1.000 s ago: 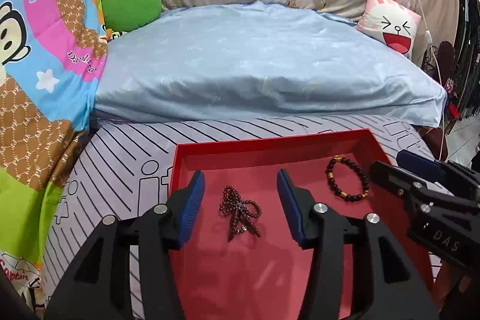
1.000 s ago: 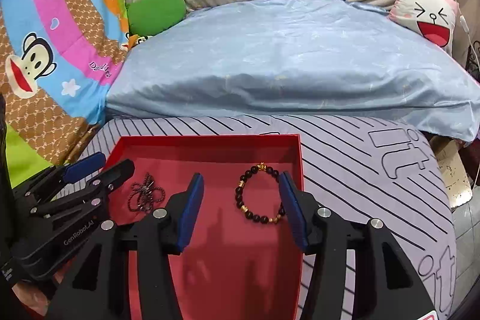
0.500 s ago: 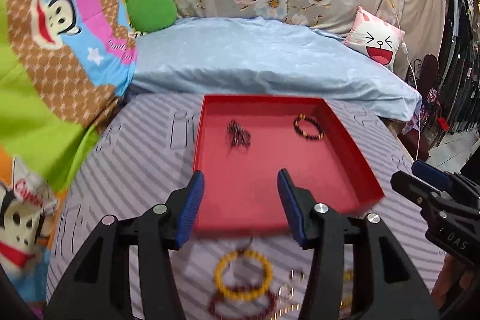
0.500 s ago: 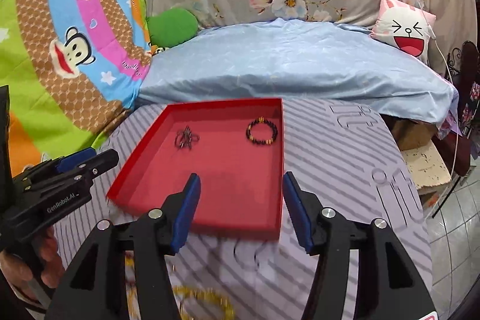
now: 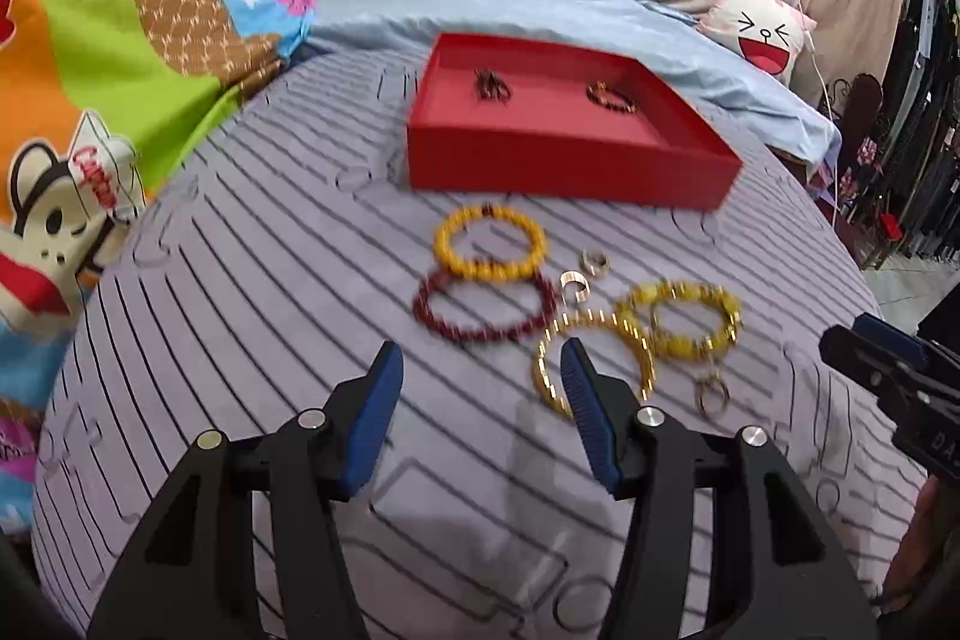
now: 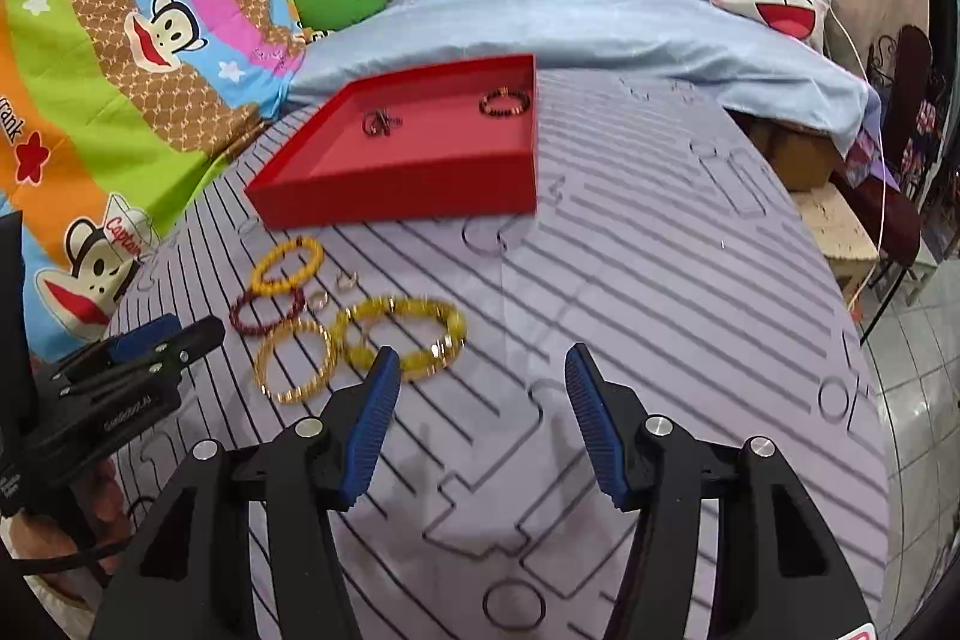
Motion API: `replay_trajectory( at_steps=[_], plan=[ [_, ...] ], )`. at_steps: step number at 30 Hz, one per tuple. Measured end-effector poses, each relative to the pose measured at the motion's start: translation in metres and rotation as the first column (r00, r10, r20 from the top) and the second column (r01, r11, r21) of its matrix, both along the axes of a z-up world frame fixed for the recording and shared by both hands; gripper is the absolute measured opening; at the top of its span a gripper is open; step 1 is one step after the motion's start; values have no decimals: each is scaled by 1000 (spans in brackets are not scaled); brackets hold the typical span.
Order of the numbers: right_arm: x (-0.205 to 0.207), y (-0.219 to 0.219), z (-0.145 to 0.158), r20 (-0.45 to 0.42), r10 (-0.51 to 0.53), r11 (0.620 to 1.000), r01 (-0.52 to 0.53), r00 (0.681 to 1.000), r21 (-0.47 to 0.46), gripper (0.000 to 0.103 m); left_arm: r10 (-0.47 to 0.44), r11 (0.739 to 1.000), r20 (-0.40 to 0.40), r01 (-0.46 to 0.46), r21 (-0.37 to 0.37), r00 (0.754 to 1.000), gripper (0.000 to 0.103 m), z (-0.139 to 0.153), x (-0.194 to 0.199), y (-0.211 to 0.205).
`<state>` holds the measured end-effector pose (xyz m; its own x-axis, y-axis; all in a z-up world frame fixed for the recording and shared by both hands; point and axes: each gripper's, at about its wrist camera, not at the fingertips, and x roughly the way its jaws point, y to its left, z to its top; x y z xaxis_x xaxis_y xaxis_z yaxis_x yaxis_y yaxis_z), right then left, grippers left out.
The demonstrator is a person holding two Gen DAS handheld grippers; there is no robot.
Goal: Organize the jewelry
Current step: 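Withdraw both tools from the tray back over the jewelry row, then grasp the yellow glass bead bracelet with the right tool while the left grasps the dark red bead bracelet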
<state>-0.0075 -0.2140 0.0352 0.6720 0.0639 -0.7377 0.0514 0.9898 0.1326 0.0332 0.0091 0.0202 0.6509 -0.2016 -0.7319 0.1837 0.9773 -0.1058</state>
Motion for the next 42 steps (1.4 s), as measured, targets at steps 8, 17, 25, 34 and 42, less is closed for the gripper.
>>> replay_trajectory(
  at_steps=[8, 17, 25, 34, 42],
  plan=[
    [17, 6, -11, -14, -8, 1000, 8, 1000, -4, 56, 35, 999, -15, -35, -21, 999, 52, -5, -4, 7],
    [53, 20, -21, -30, -2, 1000, 1, 1000, -30, 54, 99, 995, -24, -99, -30, 995, 52, -6, 22, 23],
    [68, 23, -34, -70, 0, 999, -3, 998, -45, 37, 107, 994, -31, -107, -19, 994, 52, -12, 40, 23],
    [69, 27, -35, -78, 19, 999, -23, 997, -44, 10, 91, 996, -57, -92, -20, 994, 50, -23, 56, 16],
    [61, 24, -20, -41, 21, 1000, -22, 999, -19, 10, 70, 997, -54, -71, -12, 996, 41, -25, 67, 10]
  ],
)
